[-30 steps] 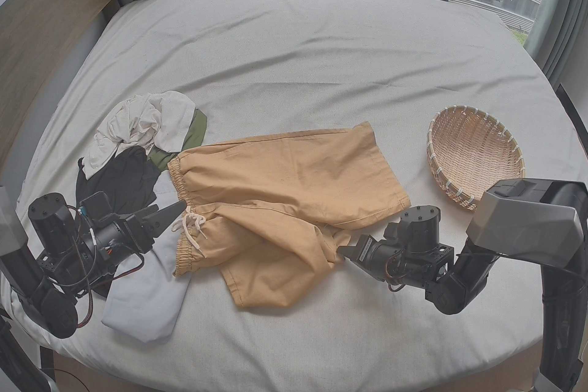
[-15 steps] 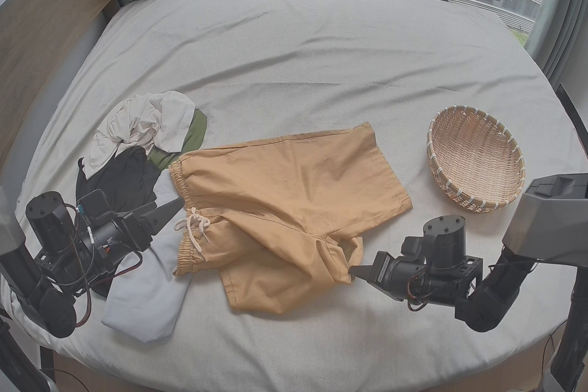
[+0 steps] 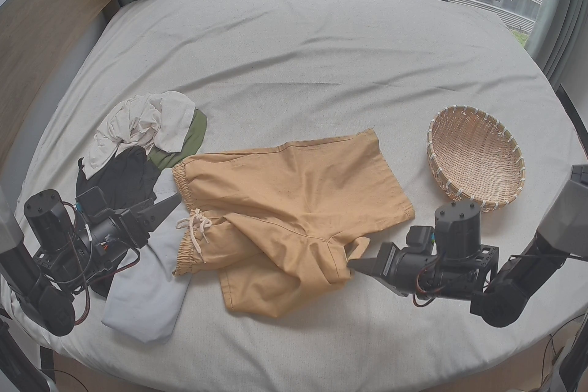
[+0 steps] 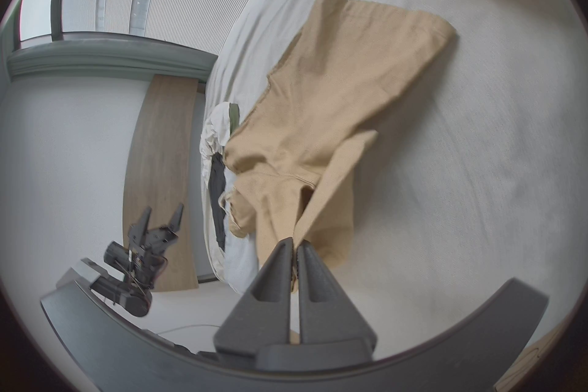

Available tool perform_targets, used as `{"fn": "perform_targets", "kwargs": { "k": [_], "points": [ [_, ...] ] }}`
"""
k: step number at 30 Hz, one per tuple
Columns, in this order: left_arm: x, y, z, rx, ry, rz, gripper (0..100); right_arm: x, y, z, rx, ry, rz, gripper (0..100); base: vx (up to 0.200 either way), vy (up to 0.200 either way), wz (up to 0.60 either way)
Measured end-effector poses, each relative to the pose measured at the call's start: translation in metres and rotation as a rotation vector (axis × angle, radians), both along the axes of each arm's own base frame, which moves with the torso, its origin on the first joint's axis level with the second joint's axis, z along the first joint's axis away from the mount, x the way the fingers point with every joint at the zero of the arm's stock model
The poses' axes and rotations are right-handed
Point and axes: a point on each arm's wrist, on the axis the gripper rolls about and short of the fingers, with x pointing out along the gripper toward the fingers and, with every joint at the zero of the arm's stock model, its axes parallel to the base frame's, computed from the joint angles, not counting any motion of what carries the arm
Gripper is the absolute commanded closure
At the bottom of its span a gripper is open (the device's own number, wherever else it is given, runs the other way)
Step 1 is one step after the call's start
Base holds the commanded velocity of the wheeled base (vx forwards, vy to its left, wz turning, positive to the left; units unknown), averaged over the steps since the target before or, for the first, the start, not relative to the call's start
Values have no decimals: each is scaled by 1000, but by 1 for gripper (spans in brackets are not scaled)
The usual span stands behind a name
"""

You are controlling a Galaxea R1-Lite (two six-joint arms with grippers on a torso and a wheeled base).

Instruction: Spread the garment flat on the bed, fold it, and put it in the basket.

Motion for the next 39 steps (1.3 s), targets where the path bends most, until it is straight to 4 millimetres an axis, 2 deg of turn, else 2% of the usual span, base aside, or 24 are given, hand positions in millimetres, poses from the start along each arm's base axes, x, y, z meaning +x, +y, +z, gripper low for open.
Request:
{"fn": "perform_targets", "kwargs": {
  "k": [1,8,16,25,26,34,39],
  "points": [
    [0,0,0,0,0,0,0,2,0,1,3,-2,-2,100,0,0,0],
    [1,0,0,-2,-1,3,0,47,10,5,55,-62,-52,100,0,0,0],
    [5,1,0,-3,-4,7,0,89,16,4,105,-150,-92,100,0,0,0],
    [8,1,-3,-5,6,8,0,120,24,-5,143,-231,-110,100,0,0,0],
    [8,1,-3,-5,7,8,0,122,24,-7,142,-232,-112,0,0,0,0],
    [9,0,-7,-3,22,6,0,140,17,-23,97,-266,-152,0,0,0,0],
    [9,0,-8,-2,26,6,0,142,13,-27,84,-269,-191,0,0,0,0]
  ]
}}
